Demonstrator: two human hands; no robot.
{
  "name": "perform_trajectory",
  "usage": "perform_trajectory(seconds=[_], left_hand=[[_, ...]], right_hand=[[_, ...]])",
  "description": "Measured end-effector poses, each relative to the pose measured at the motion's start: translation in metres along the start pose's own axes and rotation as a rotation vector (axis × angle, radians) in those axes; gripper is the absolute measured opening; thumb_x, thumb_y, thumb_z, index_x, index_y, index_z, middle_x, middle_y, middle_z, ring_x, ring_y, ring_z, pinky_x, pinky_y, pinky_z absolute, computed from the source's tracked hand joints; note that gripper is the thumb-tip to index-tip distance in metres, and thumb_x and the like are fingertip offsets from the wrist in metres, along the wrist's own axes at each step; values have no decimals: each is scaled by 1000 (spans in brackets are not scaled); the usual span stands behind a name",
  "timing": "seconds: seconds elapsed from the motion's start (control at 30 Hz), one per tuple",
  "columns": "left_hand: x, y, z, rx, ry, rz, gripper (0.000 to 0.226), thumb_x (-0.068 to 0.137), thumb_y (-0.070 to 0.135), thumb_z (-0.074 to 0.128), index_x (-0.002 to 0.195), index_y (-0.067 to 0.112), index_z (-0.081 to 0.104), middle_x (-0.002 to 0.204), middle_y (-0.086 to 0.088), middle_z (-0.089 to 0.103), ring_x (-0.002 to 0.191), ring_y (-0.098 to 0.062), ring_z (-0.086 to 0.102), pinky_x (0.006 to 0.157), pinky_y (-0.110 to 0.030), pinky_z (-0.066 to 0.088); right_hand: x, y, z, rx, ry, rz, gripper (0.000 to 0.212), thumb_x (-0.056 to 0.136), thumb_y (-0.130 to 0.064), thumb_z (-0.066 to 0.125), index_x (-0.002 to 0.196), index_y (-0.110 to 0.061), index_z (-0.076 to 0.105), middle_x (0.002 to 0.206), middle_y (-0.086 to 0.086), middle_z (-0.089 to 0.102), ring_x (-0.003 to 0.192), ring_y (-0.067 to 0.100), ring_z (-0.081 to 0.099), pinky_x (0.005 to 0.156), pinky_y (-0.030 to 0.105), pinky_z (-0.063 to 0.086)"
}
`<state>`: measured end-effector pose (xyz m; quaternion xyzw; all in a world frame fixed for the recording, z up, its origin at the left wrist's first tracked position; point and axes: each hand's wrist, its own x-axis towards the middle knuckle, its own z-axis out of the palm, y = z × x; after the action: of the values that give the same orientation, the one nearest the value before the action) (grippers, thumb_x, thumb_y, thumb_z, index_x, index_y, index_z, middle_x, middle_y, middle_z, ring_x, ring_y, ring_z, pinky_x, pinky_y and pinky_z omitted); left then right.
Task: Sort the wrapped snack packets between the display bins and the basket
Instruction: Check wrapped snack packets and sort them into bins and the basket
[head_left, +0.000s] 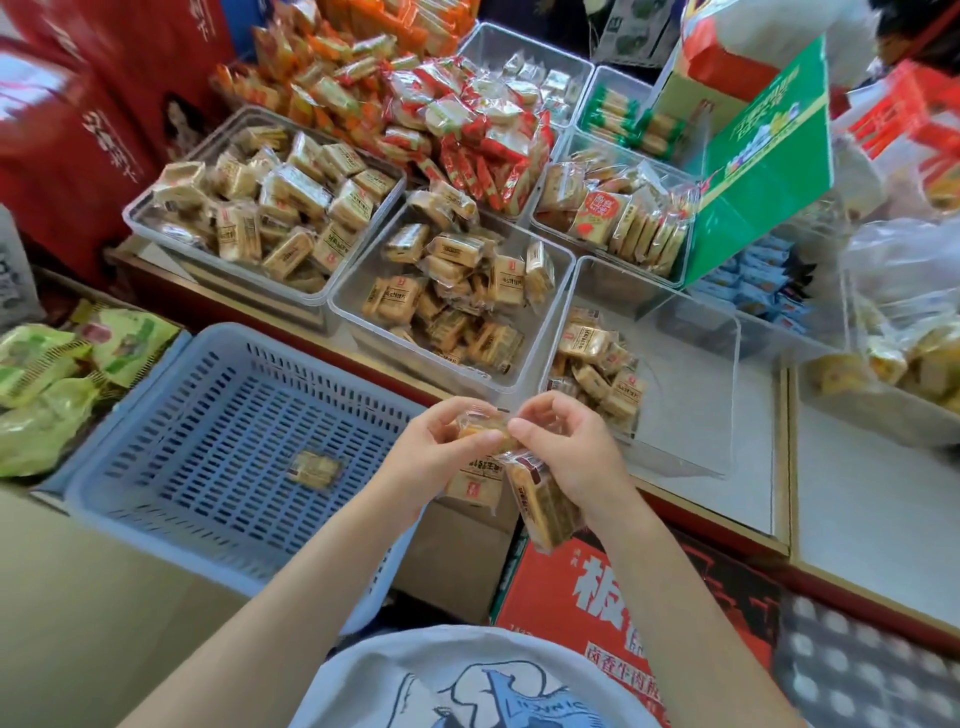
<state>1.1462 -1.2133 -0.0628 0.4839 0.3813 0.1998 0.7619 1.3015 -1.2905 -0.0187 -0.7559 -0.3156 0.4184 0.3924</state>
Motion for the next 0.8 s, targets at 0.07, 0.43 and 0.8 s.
perform_trajectory(seconds=[0.07,0.43,0.8], left_hand=[[-3,1,1,-13,21,-9,25,88,31,78,109,17,74,102,-13,77,95,-30,74,87,-50,57],[-6,12,-6,53,3,2,19,99,18,62,108,14,79,99,-13,78,94,-27,75,80,-36,62],[0,16,-15,6,87,-14,29,94,10,70,121,21,66,107,-16,75,90,-26,77,68,-35,63]], right_hand=[[1,2,1,17,24,-13,10,90,-20,75,82,-23,70,87,-1,72,80,15,70,71,30,57],[-3,2,-3,47,50,-64,10,89,-15,76,80,-16,72,82,2,73,75,16,70,67,29,60],[-1,2,-6,132,81,33,19,94,-30,71,112,-36,67,102,0,74,87,10,72,72,22,57]])
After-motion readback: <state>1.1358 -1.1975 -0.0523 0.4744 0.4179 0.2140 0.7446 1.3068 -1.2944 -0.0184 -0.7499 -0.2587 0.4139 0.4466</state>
